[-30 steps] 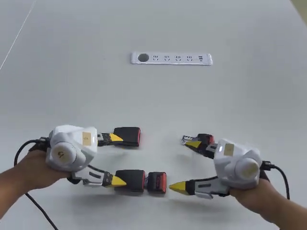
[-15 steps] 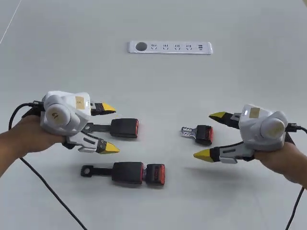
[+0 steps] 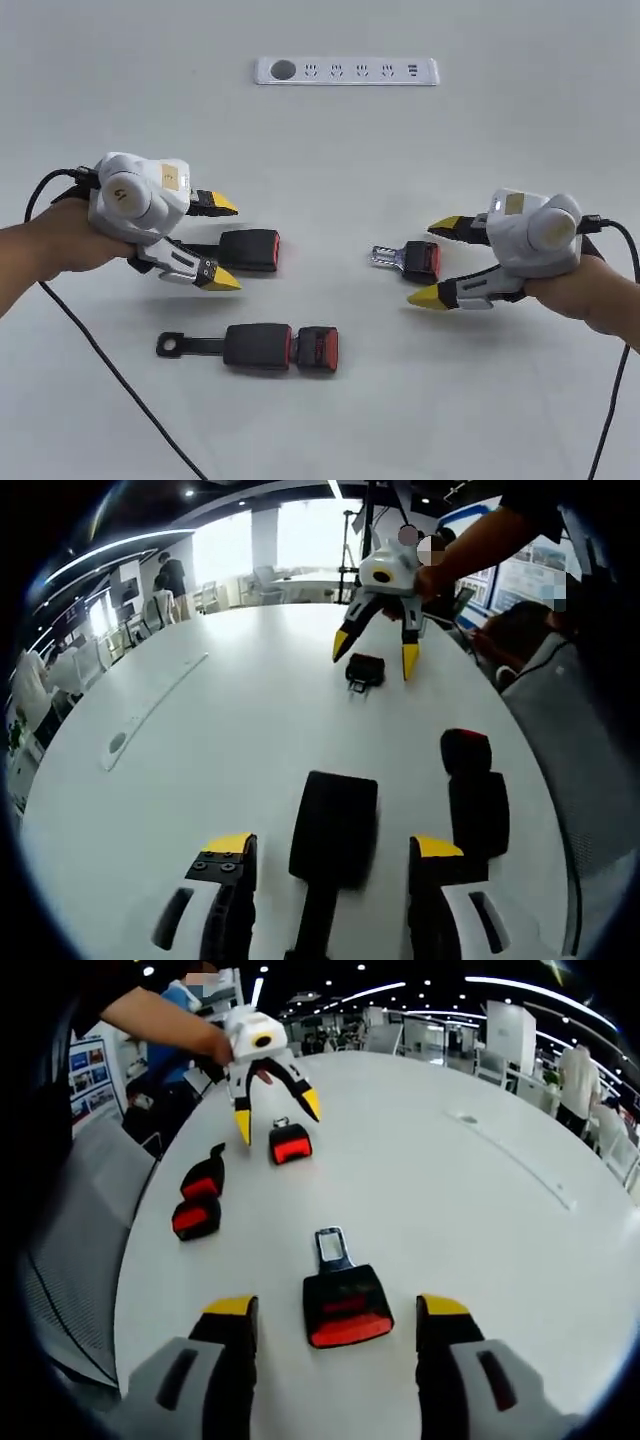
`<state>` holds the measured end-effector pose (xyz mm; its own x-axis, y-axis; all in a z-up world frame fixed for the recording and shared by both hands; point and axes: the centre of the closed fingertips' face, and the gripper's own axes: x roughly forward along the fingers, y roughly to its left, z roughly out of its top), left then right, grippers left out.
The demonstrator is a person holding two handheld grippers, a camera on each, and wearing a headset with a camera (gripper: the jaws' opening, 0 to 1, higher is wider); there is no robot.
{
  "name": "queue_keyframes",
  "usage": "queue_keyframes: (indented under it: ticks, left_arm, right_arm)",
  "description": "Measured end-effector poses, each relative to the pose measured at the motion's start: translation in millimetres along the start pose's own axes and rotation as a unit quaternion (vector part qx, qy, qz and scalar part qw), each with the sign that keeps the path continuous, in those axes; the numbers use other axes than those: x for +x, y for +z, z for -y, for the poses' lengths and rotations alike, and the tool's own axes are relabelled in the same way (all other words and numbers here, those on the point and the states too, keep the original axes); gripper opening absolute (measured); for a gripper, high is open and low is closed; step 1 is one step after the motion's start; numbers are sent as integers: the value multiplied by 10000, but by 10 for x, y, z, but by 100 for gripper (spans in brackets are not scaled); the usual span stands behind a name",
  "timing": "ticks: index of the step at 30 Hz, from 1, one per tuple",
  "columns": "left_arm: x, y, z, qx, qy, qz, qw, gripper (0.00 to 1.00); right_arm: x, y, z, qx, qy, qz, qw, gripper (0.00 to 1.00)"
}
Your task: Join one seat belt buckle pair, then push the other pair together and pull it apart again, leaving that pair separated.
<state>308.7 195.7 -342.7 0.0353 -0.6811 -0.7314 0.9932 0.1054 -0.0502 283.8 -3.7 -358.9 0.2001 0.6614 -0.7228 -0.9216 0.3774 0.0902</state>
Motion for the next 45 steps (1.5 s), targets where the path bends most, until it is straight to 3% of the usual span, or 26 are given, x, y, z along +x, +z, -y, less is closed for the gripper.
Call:
queue_keyframes:
  ticks: [4, 5, 8, 10, 13, 16, 26, 45]
  left_arm:
    - [42, -51, 48, 15, -150, -5, 9999, 59]
    - [53, -87, 32, 162, -129, -84, 9998, 58]
    - [72, -92, 43, 88, -253, -34, 9996, 51]
    - [83, -153, 44, 219, -248, -197, 9993, 48]
    - [96, -80, 30, 131, -334, -17, 9994, 42]
    - [101, -87, -25, 301, -245, -41, 9992, 35]
    - [95, -100, -31, 427, -356, -32, 9985, 34]
    - [114, -119, -31, 466, -373, -91, 9982, 33]
  right_arm:
    - [6, -48, -35, -96, 102, -84, 9999, 59]
    - [4, -33, -23, -159, 97, -39, 9998, 58]
    - [3, -10, 7, -140, 113, 26, 9998, 55]
    - [11, 1, 14, -187, 126, 40, 9997, 52]
    - [30, 16, 16, -358, 191, 38, 9992, 44]
    - [30, 14, 54, -319, 238, 12, 9992, 38]
    - [63, 26, 78, -613, 535, -21, 9967, 36]
    - [311, 278, 16, -678, 625, 161, 9956, 36]
